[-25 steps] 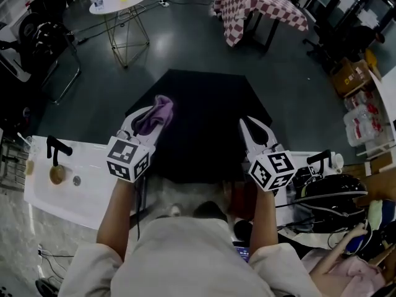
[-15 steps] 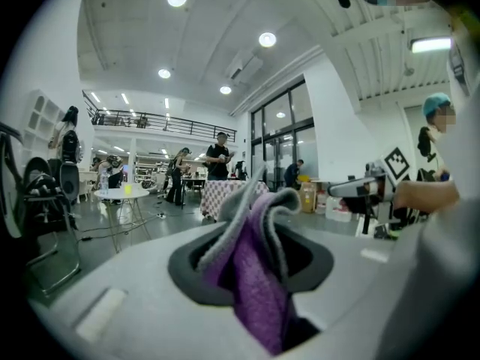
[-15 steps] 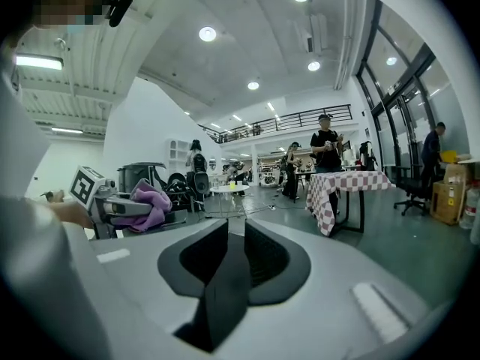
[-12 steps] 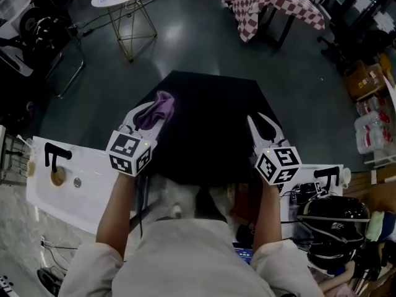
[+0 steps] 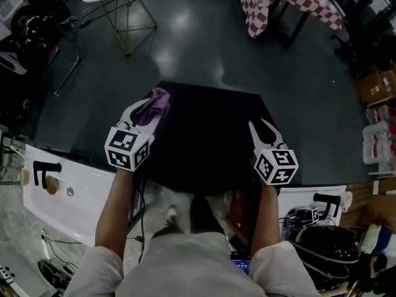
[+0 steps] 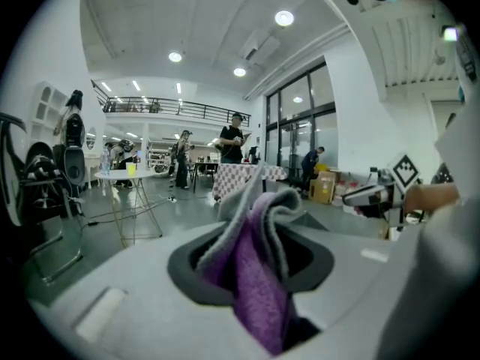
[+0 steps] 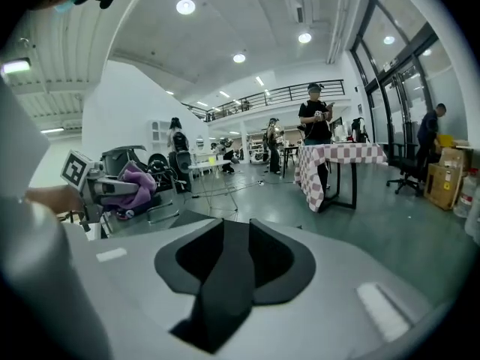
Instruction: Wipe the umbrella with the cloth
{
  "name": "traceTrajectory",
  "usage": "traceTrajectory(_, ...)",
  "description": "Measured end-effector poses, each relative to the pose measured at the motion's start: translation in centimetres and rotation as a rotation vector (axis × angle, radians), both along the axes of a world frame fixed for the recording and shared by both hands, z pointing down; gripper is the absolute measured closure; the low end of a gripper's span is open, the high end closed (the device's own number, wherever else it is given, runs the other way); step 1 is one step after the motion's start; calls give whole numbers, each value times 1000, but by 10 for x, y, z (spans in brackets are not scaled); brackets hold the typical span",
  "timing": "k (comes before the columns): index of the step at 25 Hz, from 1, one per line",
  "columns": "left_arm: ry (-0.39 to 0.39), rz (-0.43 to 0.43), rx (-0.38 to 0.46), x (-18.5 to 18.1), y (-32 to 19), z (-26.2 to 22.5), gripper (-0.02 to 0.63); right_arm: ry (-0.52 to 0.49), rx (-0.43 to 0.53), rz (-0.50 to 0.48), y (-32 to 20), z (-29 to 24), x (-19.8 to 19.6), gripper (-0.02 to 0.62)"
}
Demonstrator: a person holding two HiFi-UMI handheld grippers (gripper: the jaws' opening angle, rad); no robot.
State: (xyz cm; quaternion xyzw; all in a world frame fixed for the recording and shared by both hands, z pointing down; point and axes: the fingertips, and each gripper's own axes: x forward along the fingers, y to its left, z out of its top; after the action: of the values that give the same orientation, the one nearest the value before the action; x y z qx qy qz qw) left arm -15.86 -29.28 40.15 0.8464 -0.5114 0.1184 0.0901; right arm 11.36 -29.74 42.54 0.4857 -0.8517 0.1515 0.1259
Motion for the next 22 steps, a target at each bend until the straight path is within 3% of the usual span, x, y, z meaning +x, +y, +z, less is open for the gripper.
traceTrajectory(6, -22, -28, -62, 9, -60, 43, 471, 20, -100, 4, -50, 59, 16, 473)
traceTrajectory(13, -45, -78, -105, 4, -102, 87, 471, 46, -179, 7, -75, 108, 18, 425)
traceTrajectory(17, -60, -110, -123, -5, -119, 105, 469, 53, -207, -6, -79, 125, 12, 430)
traceTrajectory(22, -95, -58, -143, 11, -117, 127, 469, 41, -193, 10, -83, 132, 13, 434)
